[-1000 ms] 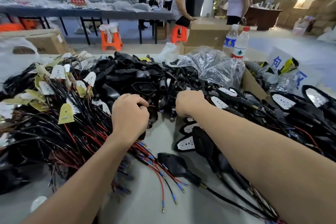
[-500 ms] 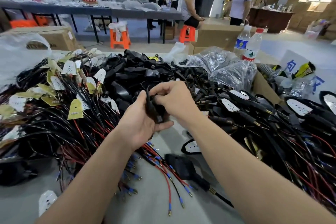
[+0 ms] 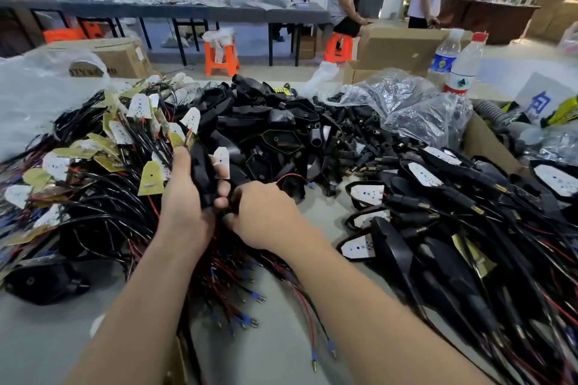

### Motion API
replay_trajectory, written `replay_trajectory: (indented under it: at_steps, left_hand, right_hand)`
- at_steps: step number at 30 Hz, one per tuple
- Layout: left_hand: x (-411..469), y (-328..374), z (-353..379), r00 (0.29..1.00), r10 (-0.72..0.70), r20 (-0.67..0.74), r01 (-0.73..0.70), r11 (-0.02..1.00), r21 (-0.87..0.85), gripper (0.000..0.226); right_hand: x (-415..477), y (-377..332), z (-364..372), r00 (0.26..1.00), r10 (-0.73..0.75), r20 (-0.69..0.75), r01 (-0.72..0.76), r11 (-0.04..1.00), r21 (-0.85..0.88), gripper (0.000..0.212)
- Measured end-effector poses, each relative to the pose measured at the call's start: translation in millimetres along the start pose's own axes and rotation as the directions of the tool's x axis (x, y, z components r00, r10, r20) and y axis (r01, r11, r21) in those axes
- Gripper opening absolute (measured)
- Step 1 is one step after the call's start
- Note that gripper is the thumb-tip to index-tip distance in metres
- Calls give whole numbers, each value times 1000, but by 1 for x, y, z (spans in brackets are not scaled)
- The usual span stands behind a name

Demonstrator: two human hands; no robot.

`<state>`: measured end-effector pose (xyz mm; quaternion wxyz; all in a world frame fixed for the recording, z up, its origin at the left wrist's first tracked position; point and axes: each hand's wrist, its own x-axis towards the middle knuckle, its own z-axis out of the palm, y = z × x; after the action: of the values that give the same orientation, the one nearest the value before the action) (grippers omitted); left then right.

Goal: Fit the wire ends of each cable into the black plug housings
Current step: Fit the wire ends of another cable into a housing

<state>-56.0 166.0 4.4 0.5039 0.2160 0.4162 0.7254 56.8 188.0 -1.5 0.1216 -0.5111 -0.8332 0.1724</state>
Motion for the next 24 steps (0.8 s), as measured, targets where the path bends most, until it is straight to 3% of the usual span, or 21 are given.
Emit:
replay_trajectory:
  at_steps: [5,9,11,14,16,18,19,20,22,24]
  left_hand:
    - [-2,-6,-4,998,61,-6,-61,998,-13,48]
    - [-2,-8,-5,998,63,2,-63,998,-16,48]
    - [-2,-8,-8,997,79,9,-79,997,-14,51]
    - [-1,-11,-8,997,75,-28,-73,996,49,52]
    - [1,-14,-4,994,74,-81,-62,988,141,51]
    - [2,-16,-3,992,79,-99,-59,980,189,51]
    - [1,-17,-3,993,78,-93,-59,980,190,51]
    - [0,-17,-4,994,76,-78,-61,981,186,52]
    - [-6,-17,-5,999,43,-29,-37,984,174,53]
    - [-12,-18,-1,997,-59,39,51,982,183,56]
  right_hand:
    - [-1,-6,-6,989,-35,-143,23,996,-87,25]
    - [1,-9,-6,992,-17,-127,11,999,-44,24]
    - [4,-5,-9,986,73,-147,-67,997,45,19]
    - [2,3,-20,944,263,-198,-186,923,338,17]
    - [3,10,-33,916,356,-185,-162,751,640,17]
    - [6,16,-49,923,379,-66,-89,377,922,14]
    - [8,19,-57,930,366,-25,-54,202,978,13]
    - [10,22,-64,935,354,-6,-31,99,995,12]
    - [13,26,-73,945,328,5,-19,41,999,13]
    - [14,26,-74,955,297,4,-21,52,998,14]
